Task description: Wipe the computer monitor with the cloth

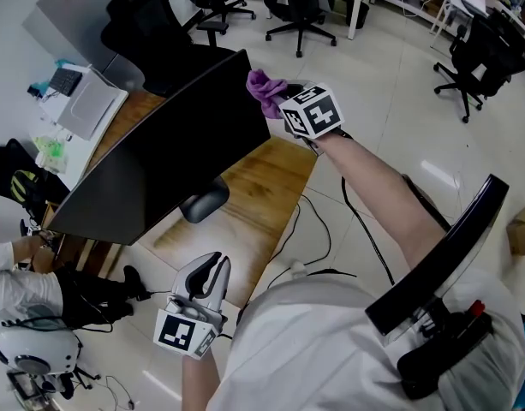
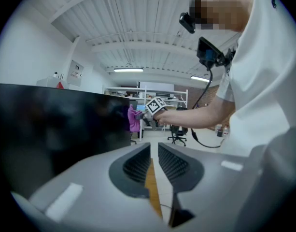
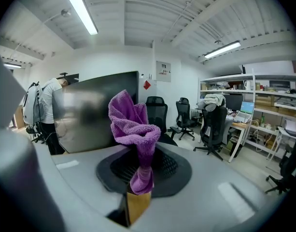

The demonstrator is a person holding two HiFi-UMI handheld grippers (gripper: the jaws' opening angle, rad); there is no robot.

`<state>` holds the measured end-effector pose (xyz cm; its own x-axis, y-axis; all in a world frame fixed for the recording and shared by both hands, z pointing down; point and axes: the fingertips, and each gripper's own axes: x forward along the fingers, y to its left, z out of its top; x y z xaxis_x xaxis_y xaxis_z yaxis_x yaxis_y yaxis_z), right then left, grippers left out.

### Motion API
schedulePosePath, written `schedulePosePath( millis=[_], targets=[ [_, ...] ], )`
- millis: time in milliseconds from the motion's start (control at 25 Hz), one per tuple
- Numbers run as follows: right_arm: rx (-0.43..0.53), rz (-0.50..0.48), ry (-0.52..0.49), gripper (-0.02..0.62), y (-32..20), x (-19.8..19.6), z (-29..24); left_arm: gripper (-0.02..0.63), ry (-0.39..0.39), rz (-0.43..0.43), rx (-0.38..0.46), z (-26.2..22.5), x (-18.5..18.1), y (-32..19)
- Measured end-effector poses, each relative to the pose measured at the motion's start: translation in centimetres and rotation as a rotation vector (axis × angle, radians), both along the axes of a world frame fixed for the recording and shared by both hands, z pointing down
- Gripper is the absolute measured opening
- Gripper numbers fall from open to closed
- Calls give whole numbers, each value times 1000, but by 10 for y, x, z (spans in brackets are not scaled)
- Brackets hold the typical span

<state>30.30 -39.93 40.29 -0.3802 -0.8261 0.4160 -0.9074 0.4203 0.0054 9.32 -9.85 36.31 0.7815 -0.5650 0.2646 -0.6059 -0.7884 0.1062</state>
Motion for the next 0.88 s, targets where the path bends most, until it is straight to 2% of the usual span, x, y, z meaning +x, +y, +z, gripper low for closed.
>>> schedulePosePath(
  millis=[880],
  targets=[
    [210,-43,-32,48,11,-5,-120,70,1,-31,-4,-2,-11,22]
  ],
)
